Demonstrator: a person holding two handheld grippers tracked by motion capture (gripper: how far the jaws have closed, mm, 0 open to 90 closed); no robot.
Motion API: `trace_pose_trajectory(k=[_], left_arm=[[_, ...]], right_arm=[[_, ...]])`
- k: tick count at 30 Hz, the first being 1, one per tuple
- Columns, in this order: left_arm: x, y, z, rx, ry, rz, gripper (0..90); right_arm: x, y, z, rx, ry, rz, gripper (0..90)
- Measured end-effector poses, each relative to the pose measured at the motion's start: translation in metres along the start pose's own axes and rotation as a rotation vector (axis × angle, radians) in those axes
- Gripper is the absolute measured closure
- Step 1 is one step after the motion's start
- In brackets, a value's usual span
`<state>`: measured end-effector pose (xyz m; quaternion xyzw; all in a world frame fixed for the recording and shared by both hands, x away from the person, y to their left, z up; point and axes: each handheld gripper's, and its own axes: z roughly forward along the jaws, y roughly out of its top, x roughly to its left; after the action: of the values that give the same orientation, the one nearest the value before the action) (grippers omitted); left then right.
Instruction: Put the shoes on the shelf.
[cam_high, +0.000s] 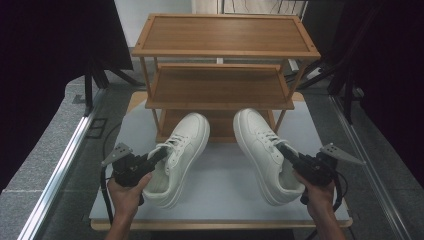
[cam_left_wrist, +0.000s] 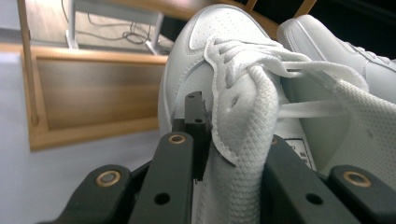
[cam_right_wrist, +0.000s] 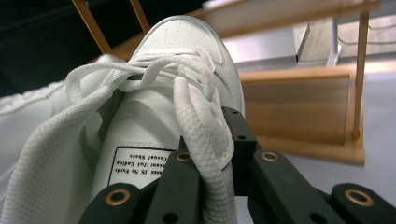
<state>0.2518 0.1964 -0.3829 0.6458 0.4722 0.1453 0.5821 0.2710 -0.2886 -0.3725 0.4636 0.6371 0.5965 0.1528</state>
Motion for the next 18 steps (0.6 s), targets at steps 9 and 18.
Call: trace_pose_trajectory(k=[9,18], left_arm=[[-0.011,0.030,0.010,-0.041,-0.050,-0.019,82.4],[-0.013,0.061,0.038,-0.073,-0.045,-0.053,82.4]], right_arm=[[0.016,0.033,-0.002,-0.067,-0.004,-0.010,84.3],[0.021,0.063,0.016,-0.098,-0.035,0.002,84.3]])
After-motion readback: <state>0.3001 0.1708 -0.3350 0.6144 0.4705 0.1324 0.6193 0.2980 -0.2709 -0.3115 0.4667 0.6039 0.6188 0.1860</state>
